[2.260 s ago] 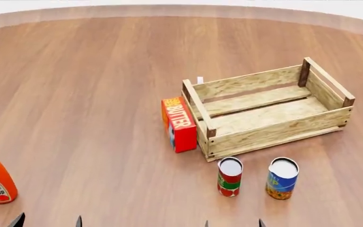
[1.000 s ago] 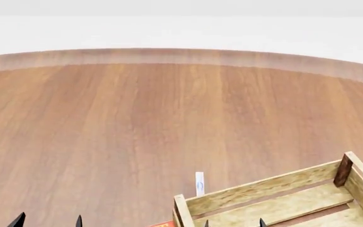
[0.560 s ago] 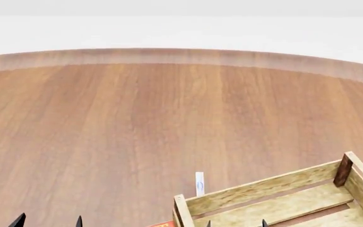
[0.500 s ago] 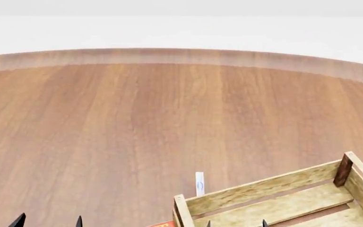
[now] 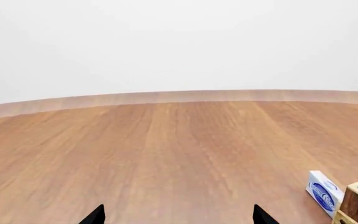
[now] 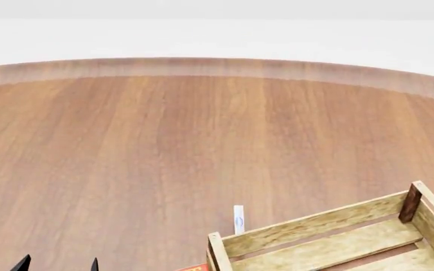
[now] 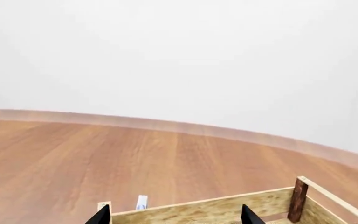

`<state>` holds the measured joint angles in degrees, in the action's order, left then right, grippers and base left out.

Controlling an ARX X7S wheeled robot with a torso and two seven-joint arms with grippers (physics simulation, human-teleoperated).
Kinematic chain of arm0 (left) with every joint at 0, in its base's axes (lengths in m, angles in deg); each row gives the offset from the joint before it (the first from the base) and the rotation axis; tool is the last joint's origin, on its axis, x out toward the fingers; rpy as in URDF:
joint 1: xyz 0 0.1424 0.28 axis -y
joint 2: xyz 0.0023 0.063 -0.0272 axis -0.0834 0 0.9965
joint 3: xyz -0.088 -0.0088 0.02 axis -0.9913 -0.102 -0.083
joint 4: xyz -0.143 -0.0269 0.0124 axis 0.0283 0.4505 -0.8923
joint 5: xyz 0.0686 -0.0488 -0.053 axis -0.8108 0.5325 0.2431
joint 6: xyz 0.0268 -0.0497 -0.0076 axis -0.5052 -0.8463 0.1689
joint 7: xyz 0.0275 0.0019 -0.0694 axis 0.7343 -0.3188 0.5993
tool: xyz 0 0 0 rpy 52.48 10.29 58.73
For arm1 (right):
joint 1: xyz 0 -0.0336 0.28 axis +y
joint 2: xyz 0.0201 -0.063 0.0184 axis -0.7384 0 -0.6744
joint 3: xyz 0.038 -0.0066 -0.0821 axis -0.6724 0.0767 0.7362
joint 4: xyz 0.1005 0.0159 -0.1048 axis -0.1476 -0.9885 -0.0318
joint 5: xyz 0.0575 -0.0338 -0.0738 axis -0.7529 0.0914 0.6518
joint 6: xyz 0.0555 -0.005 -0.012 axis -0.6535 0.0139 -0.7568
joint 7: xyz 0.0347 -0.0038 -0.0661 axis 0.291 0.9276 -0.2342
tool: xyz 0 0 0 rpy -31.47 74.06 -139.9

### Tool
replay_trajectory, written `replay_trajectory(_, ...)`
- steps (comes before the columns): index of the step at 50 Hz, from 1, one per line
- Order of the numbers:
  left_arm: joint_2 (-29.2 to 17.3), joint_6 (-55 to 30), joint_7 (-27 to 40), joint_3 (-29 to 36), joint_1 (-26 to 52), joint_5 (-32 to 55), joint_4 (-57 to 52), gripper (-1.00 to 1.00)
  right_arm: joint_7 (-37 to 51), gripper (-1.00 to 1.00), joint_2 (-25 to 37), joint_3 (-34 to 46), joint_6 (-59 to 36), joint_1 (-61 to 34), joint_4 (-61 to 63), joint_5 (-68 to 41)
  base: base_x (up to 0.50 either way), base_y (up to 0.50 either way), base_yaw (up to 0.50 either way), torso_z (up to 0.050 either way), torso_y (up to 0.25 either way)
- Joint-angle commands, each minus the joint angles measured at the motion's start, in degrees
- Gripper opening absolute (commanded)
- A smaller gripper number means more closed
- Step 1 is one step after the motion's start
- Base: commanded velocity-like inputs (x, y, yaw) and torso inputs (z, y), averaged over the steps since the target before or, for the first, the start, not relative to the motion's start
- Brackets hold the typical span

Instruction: Pick up the tomato sauce, and put it in the wooden tray.

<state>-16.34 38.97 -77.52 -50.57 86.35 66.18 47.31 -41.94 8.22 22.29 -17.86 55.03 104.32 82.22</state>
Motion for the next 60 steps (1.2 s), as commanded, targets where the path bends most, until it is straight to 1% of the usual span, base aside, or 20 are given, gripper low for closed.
replay_trajectory(1, 0.77, 0.15, -1.12, -0.83, -0.08, -0.26, 0.02, 1.0, 1.11, 1.0, 0.07, -1.53, 2.07, 5.76, 4.14, 1.78, 0.0, 0.0, 0.0, 0.0, 0.0)
replay_trajectory(18, 0.33, 0.26, -0.6, -0.28, 0.02, 0.17, 0.06, 1.0, 3.96, 1.0, 0.6, -0.76, 6.03, 11.35, 4.47, 3.15, 0.0, 0.0, 0.0, 0.0, 0.0)
replay_trajectory(24, 0.17, 0.28, -0.43, -0.09, 0.05, 0.32, 0.06, 1.0, 4.37, 1.0, 0.47, 0.03, 6.64, 11.52, 2.04, 3.3, 0.0, 0.0, 0.0, 0.0, 0.0)
replay_trajectory(35, -0.09, 0.35, -0.12, 0.24, 0.11, 0.58, 0.09, 1.0, 6.3, 1.0, 1.15, 1.25, 9.29, 15.52, 2.19, 4.65, 0.0, 0.0, 0.0, 0.0, 0.0)
replay_trajectory(46, -0.33, 0.46, 0.19, 0.55, 0.17, 0.84, 0.12, 1.0, 6.78, 1.0, 1.34, 2.89, 9.56, 15.63, -0.21, 5.32, 0.0, 0.0, 0.0, 0.0, 0.0)
replay_trajectory(60, -0.64, 0.49, 0.54, 0.95, 0.25, 1.17, 0.14, 1.0, 7.75, 1.0, 1.07, 3.86, 12.12, 16.93, -3.53, 4.45, 0.0, 0.0, 0.0, 0.0, 0.0)
